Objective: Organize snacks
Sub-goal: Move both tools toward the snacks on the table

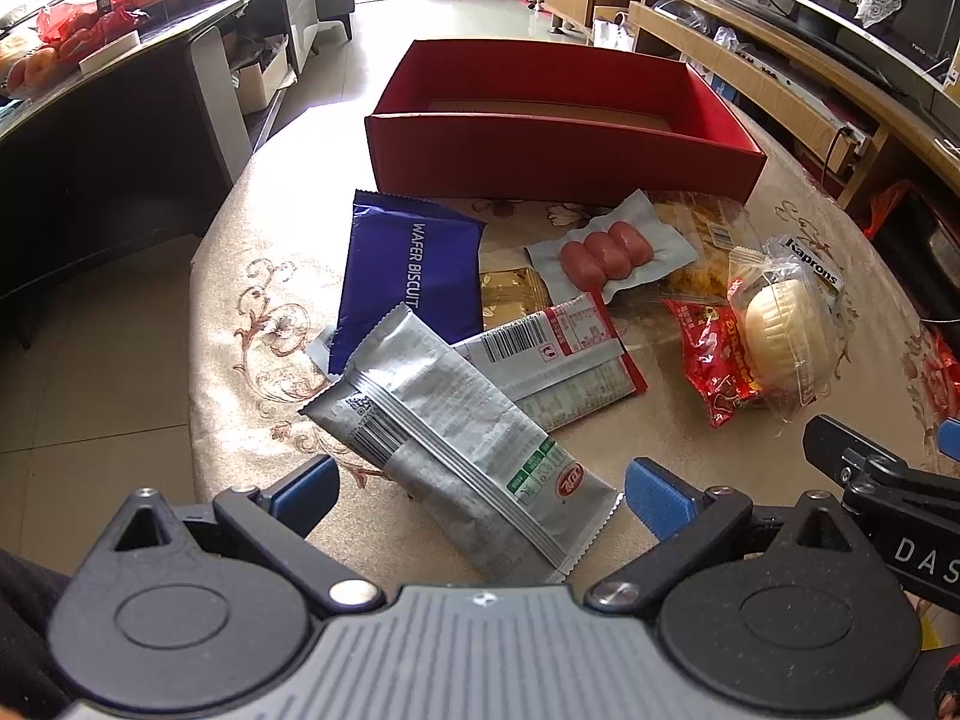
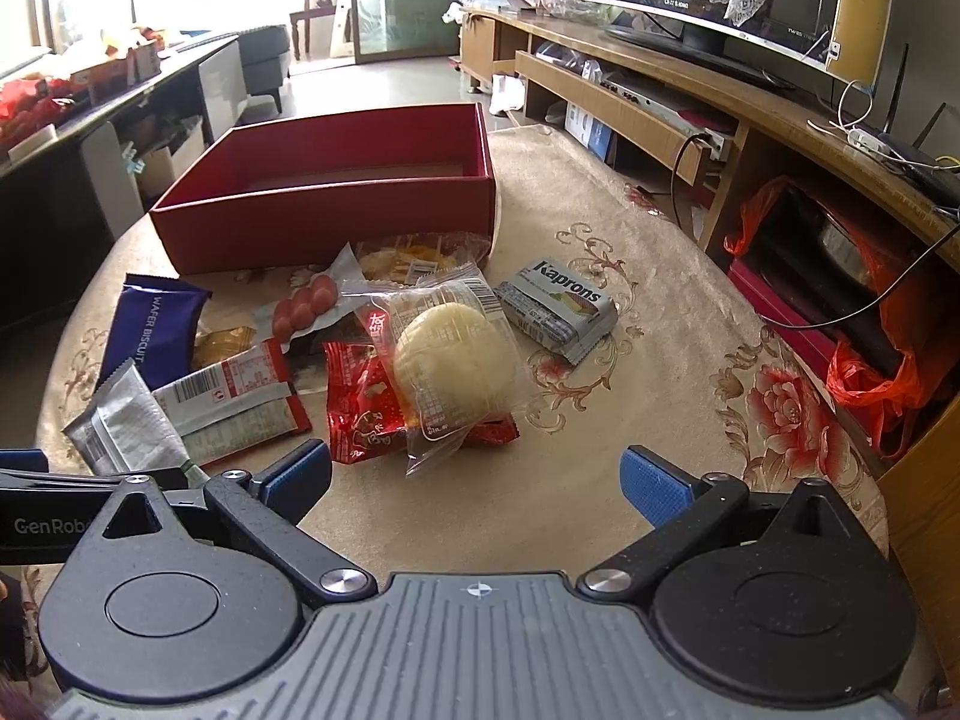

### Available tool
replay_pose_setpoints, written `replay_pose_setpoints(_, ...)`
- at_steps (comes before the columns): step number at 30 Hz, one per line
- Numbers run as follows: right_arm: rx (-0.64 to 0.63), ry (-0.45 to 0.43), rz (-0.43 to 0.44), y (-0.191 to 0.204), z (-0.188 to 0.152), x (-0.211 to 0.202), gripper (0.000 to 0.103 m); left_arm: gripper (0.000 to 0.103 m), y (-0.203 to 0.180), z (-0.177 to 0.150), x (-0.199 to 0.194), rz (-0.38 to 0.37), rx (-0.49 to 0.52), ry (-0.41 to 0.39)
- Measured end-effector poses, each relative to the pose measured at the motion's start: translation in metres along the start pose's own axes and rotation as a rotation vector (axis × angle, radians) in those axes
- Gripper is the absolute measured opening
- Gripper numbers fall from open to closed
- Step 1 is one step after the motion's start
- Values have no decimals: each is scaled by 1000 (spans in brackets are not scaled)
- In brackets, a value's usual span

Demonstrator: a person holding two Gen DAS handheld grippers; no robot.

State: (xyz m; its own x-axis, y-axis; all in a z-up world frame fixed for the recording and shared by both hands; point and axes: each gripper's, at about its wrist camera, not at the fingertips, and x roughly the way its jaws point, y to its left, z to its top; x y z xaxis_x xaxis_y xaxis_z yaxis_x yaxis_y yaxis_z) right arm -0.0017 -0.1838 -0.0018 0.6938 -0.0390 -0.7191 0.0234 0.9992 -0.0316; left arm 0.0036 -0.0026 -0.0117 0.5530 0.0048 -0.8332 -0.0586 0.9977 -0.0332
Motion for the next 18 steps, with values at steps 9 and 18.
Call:
replay_pose_setpoints(9,0,11,2,-1,-1,2,103,97,-1,0,1,-1,0,9)
replay_pose_setpoints(18,-1,23,2,-1,-2,5,103,96,-1,-1,4,1,0,14)
